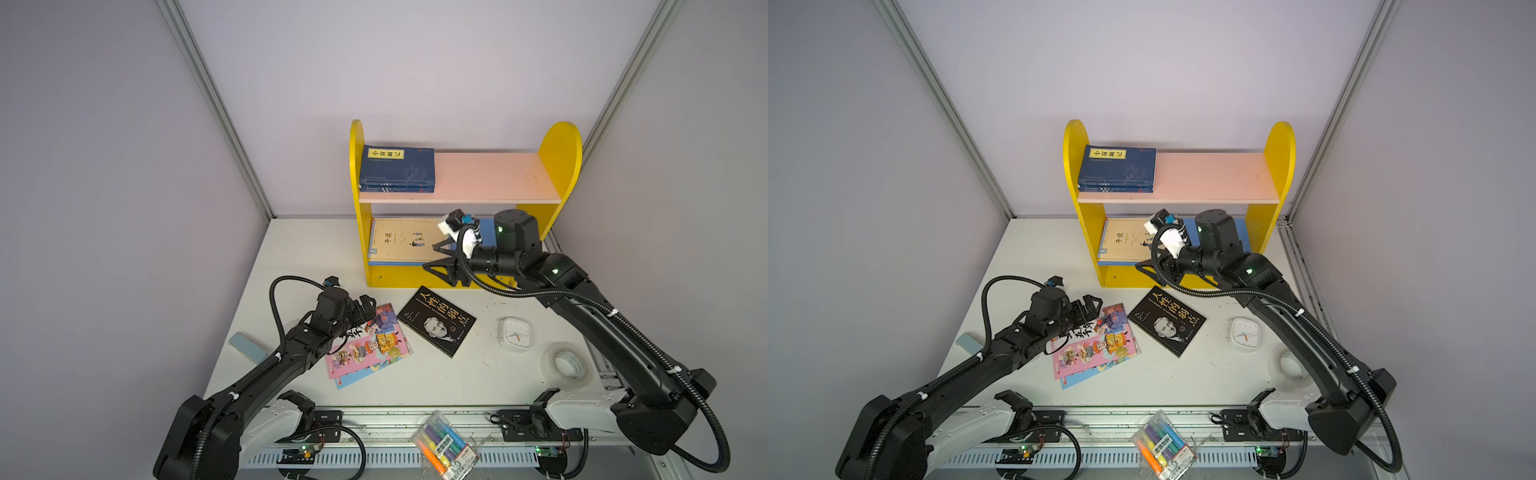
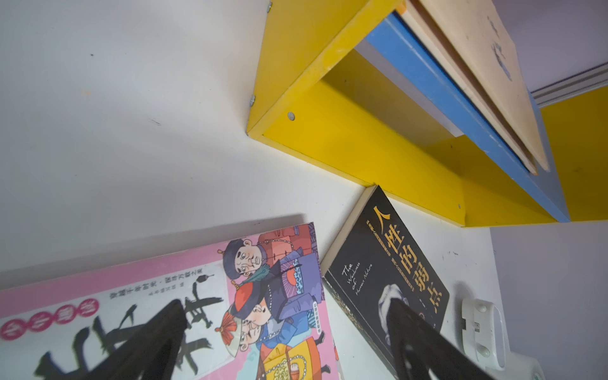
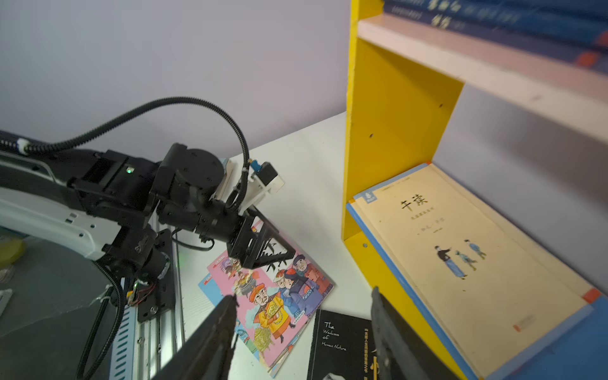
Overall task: Stacking books/files
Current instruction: Pick up the book from the book.
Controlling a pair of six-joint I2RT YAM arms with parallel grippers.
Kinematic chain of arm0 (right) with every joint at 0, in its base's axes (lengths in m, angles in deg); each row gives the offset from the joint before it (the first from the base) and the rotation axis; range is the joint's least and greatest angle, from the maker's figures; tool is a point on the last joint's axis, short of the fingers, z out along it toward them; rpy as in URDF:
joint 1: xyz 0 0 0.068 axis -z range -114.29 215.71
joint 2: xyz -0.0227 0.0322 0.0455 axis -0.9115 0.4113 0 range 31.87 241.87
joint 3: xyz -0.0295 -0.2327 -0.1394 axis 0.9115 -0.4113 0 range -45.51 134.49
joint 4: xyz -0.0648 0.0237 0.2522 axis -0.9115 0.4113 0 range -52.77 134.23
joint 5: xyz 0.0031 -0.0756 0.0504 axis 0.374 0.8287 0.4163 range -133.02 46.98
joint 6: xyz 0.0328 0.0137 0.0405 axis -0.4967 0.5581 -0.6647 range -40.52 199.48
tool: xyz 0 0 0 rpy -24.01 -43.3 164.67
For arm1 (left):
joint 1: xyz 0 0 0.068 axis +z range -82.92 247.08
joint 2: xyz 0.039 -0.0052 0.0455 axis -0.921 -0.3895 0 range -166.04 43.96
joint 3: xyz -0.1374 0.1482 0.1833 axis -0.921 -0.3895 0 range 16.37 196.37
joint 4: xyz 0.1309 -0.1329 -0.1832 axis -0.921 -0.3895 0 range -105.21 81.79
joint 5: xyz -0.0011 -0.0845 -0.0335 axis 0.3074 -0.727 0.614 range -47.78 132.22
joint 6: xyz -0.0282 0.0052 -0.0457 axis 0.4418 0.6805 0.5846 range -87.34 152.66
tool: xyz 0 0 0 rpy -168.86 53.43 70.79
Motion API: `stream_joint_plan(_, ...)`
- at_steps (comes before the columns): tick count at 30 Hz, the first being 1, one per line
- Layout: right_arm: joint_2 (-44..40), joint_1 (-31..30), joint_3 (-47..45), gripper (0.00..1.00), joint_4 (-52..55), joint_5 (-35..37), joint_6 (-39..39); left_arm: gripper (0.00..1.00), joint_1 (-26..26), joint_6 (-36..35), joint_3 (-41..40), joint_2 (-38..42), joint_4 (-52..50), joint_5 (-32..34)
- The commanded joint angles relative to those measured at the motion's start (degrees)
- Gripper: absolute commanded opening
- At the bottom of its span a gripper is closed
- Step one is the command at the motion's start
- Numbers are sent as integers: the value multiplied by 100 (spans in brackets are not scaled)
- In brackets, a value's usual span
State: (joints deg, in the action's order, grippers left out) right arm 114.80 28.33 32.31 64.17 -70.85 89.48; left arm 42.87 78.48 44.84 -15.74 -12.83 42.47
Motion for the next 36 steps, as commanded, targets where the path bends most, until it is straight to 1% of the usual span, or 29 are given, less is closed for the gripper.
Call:
stream_joint_plan(1,-3,-252,-685,67,-853,96,-82,98,11,242,-68,141,-311,257)
stream_joint_plan(4,213,-409,-1241,67,-1413,186,-640,98,5,392,-131,341,-725,492)
stream_joint_plan(6,419,-432,-1567,66,-1904,237,-1189,98,21,408,-74,438,-1174,685)
stream_joint_plan(8,698,-443,-1837,60,-2327,168,-1714,98,20,457,12,515,-1665,847)
stream_joint_plan(10,979,-454,-1945,57,-2443,125,-2071,98,18,458,40,580,-2007,846)
stream_joint_plan(12,1245,-463,-2013,52,-2487,55,-2299,98,17,527,7,634,-2281,851)
stream_joint_plan(14,1494,-498,-2068,52,-2530,-8,-2518,98,13,605,-64,742,-2506,827)
stream_joint_plan(18,1973,-594,-2030,50,-2454,-218,-2769,98,14,757,-247,1066,-2881,855)
stream_joint_plan(22,2454,-647,-1822,50,-2098,-314,-2906,98,13,829,-357,1352,-3185,939)
stream_joint_plan(26,2851,-656,-1670,50,-1855,-382,-3082,98,13,883,-468,1375,-3277,947)
stream_joint_plan(30,3122,-663,-1583,50,-1636,-328,-3127,98,17,885,-603,1398,-3163,929)
stream_joint_plan(36,3411,-657,-1440,50,-1445,-323,-3171,98,22,858,-846,1429,-2701,763)
